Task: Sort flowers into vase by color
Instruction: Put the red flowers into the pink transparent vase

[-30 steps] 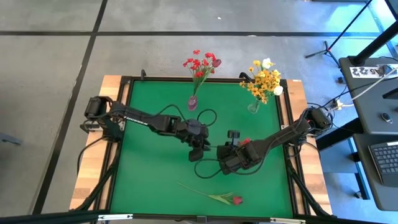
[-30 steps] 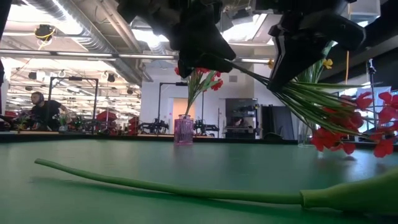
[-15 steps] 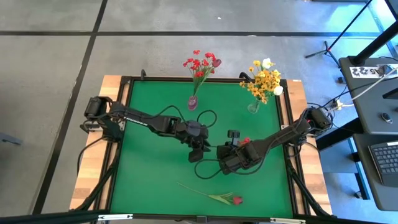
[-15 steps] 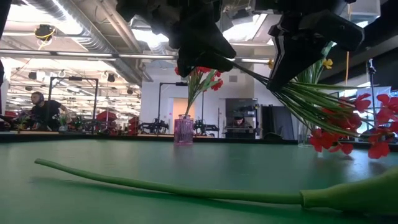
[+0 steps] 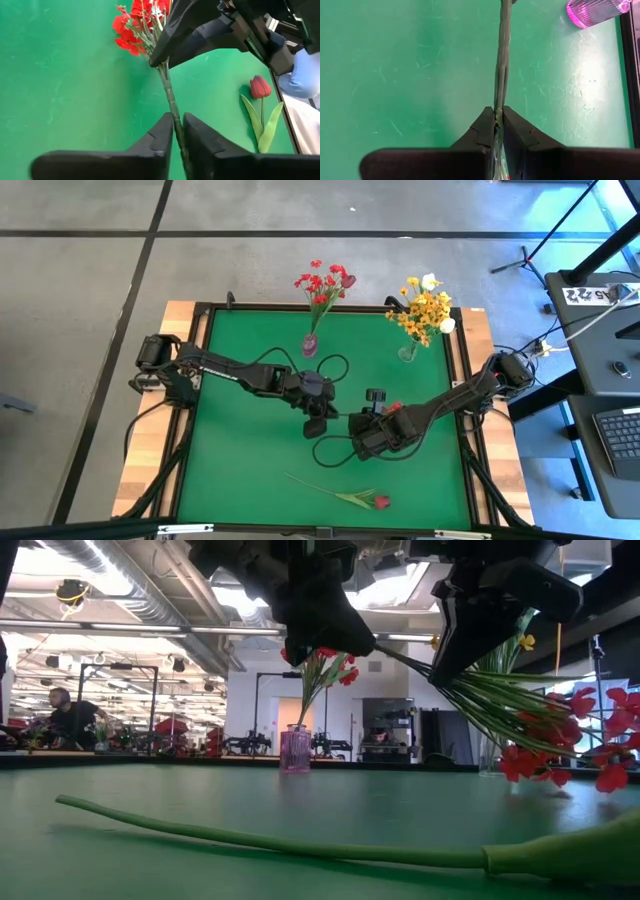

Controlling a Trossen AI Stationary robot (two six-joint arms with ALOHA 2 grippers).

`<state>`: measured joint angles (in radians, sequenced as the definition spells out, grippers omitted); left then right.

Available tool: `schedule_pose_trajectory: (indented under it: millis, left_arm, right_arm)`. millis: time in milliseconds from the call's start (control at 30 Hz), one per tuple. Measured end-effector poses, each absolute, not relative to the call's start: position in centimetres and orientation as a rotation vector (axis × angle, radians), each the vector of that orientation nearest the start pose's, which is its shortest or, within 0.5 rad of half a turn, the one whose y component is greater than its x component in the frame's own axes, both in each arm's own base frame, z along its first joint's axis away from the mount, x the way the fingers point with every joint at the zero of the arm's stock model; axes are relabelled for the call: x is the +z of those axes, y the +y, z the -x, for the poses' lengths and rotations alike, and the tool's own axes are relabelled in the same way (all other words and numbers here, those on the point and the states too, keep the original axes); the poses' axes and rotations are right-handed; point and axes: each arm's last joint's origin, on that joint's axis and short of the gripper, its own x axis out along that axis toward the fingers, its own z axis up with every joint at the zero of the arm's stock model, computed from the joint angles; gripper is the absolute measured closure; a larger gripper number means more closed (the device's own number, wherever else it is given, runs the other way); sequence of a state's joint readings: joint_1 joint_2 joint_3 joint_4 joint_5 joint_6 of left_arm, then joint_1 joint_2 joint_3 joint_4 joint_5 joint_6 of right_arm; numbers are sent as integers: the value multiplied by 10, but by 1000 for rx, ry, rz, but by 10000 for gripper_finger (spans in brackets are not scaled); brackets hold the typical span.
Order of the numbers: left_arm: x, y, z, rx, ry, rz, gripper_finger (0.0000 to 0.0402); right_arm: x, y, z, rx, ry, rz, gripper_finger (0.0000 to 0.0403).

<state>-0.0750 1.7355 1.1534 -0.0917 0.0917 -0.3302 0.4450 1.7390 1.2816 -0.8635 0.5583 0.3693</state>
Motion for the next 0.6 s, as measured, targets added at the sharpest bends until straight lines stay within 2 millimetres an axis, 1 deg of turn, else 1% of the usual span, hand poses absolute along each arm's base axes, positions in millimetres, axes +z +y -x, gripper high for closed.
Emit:
schedule_pose_trajectory:
  millis: [67, 100, 267, 367, 500, 600]
  left_arm:
    - [219, -31, -375, -40, 696, 320, 384]
    - [219, -31, -375, -40, 695, 320, 390]
    - [219, -33, -375, -26, 695, 285, 395]
    - [219, -36, -374, -18, 692, 271, 396]
    - [220, -36, -373, -13, 699, 247, 397]
    - [225, -36, -369, -10, 707, 245, 398]
  right_arm:
    - [220, 130, -307, -302, 1105, 307, 382]
    - [220, 130, -307, -302, 1106, 308, 382]
    - [220, 130, -307, -302, 1107, 304, 382]
    - [220, 131, -307, -270, 1128, 265, 382]
    - [227, 134, -303, -263, 1134, 170, 378]
    - [237, 139, -298, -291, 1146, 191, 361]
